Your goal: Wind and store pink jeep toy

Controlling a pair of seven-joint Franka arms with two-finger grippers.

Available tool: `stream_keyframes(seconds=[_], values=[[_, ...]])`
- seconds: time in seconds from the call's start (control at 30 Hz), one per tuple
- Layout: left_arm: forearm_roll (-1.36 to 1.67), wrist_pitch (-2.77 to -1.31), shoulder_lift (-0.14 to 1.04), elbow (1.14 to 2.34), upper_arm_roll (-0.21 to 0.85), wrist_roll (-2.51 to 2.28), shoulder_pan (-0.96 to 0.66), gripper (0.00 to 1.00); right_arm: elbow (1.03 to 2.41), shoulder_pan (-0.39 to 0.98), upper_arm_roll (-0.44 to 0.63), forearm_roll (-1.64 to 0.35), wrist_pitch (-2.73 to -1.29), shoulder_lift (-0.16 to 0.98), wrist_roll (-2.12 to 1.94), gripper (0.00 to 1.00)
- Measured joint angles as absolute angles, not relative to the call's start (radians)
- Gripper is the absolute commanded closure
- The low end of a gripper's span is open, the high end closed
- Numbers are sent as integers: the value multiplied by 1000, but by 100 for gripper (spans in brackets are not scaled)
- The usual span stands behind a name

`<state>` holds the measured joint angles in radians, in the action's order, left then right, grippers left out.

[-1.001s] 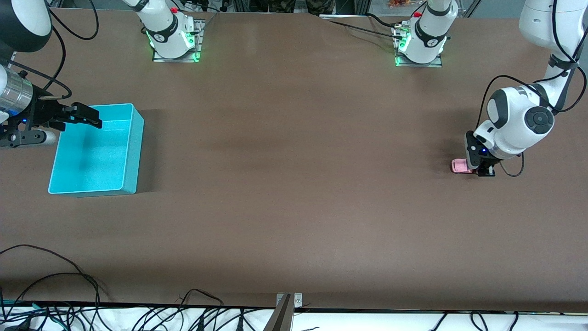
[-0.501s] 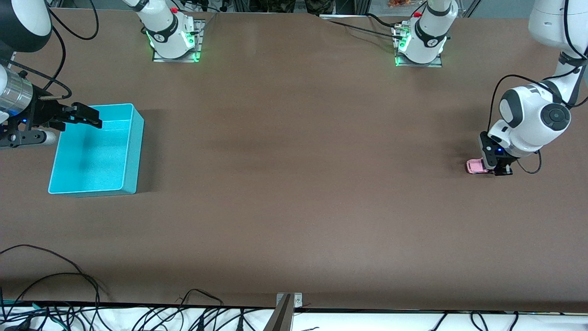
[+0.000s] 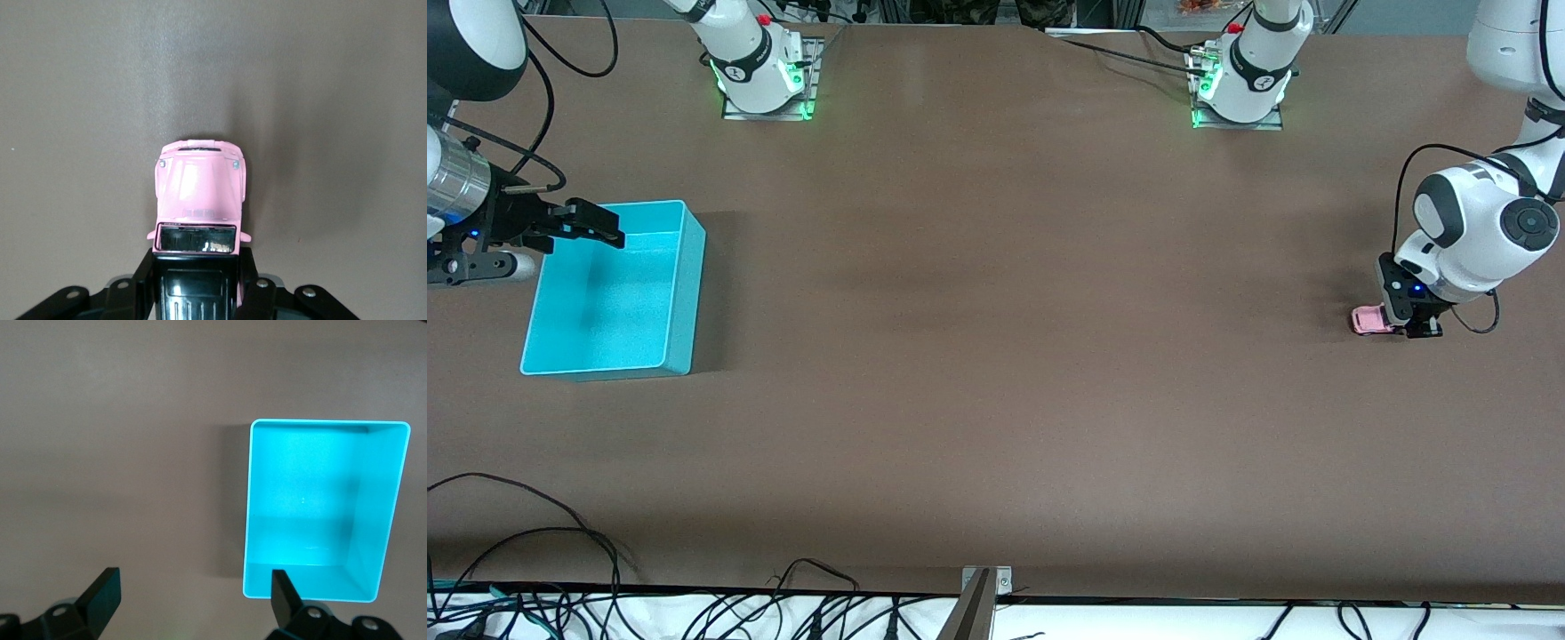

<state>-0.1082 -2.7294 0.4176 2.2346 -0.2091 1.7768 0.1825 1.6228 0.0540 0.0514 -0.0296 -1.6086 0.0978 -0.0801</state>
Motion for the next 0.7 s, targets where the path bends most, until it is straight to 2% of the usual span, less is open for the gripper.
stream_keyframes(seconds=[0.07, 0.13, 0.17, 0.2, 0.23, 0.7], values=[[-108, -2729, 418, 2235, -209, 1777, 182, 98, 1623, 54, 51, -30, -1609, 98, -80, 0], [-108, -2729, 418, 2235, -209, 1777, 182, 63, 1623, 54, 51, -30, -1609, 98, -80, 0], [-106, -2729, 418, 2234, -209, 1777, 182, 52, 1623, 54, 51, -30, -1609, 98, -80, 0], [-104, -2729, 418, 2234, -209, 1777, 182, 30, 1623, 54, 51, -30, -1609, 98, -80, 0], [-101, -2729, 418, 2234, -210, 1777, 183, 0, 1623, 54, 51, -30, -1609, 98, -80, 0], [-88, -2743, 491, 2225, -211, 1777, 185, 0, 1623, 54, 51, -30, -1609, 99, -80, 0]])
